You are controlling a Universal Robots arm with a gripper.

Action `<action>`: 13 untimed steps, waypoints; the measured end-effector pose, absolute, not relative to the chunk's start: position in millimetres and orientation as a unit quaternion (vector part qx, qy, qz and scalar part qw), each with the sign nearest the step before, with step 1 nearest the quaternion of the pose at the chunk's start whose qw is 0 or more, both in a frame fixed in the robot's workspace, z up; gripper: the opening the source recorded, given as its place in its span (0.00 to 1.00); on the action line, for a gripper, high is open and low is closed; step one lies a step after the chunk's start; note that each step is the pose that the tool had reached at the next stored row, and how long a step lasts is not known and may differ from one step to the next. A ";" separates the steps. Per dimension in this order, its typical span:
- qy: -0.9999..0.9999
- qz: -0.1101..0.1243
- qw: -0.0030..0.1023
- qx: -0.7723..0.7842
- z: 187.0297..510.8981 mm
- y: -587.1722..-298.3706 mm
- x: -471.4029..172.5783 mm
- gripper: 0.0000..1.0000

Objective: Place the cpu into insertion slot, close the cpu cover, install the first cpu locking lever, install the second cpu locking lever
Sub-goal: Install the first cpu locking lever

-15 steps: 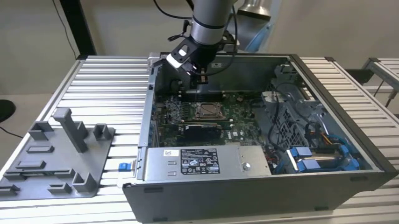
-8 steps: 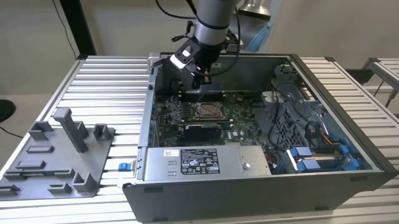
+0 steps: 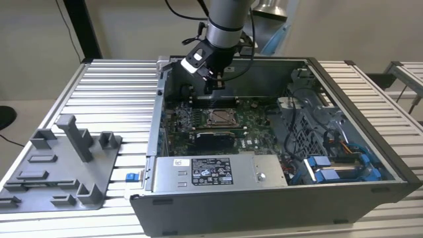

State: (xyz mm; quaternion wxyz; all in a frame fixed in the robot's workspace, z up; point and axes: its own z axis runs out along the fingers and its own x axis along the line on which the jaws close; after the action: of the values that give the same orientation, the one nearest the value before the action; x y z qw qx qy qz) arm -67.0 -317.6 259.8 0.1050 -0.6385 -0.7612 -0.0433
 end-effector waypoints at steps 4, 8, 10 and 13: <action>-0.763 -0.052 0.093 -0.638 257.4 -317.4 -67.8 0.00; -0.762 -0.043 0.084 -0.640 256.9 -317.4 -68.2 0.00; -0.763 -0.038 0.080 -0.641 256.4 -316.8 -68.2 0.00; -0.763 -0.040 0.080 -0.640 255.2 -316.1 -68.2 0.00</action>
State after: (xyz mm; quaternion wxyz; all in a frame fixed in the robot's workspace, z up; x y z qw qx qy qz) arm -68.2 -316.1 255.2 0.0801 -0.6405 -0.7627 -0.0403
